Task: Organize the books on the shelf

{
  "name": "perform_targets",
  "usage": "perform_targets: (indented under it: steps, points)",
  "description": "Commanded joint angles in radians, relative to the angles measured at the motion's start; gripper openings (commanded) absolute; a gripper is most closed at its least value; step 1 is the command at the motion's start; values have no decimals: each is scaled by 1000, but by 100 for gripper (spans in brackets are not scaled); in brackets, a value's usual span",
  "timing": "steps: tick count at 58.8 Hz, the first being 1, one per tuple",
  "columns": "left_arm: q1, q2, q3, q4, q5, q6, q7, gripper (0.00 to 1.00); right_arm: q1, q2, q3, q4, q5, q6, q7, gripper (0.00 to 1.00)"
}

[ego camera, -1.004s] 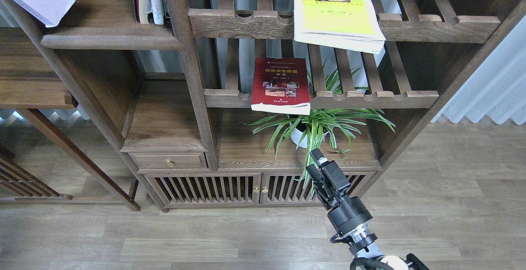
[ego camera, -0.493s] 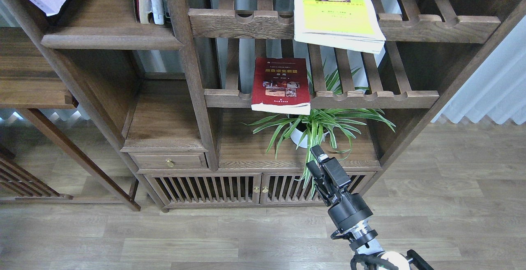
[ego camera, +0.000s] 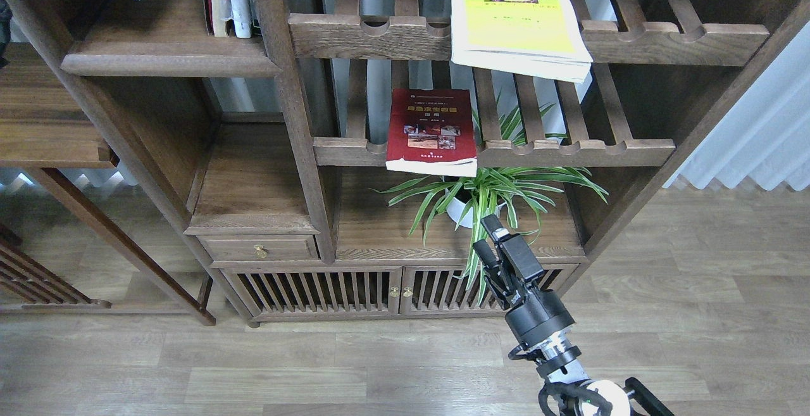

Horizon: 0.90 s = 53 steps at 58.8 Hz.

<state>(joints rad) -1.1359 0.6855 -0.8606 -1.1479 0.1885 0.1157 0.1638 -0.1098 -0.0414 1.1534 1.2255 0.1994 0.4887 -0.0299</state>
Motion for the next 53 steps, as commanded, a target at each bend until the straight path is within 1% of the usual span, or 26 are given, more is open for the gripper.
perform_targets:
  steps: [1, 8, 21, 25, 28, 41, 53]
  points:
    - [-59, -18, 37, 71, 2, -14, -12, 8, 7, 0, 0, -1, 0, 0, -1, 92]
    - [-107, -46, 71, 140, 14, -47, -16, 7, 15, 5, -3, -1, 0, 0, -1, 92]
    - [-114, -72, 86, 221, 31, -88, -15, 7, 19, 9, -9, -1, 0, 0, -1, 92]
    - [-127, -83, 113, 278, 32, -123, -16, 7, 22, 11, -9, -1, 0, 0, -1, 92]
    - [-133, -92, 120, 298, 34, -134, -18, 7, 24, 11, -9, -1, 0, 0, -1, 92]
    - [-163, -172, 124, 413, 72, -192, -29, 7, 27, 17, -9, -1, 3, 0, -1, 92]
    - [-185, -208, 153, 471, 77, -212, -27, 8, 27, 20, -9, -1, 3, 0, -1, 92]
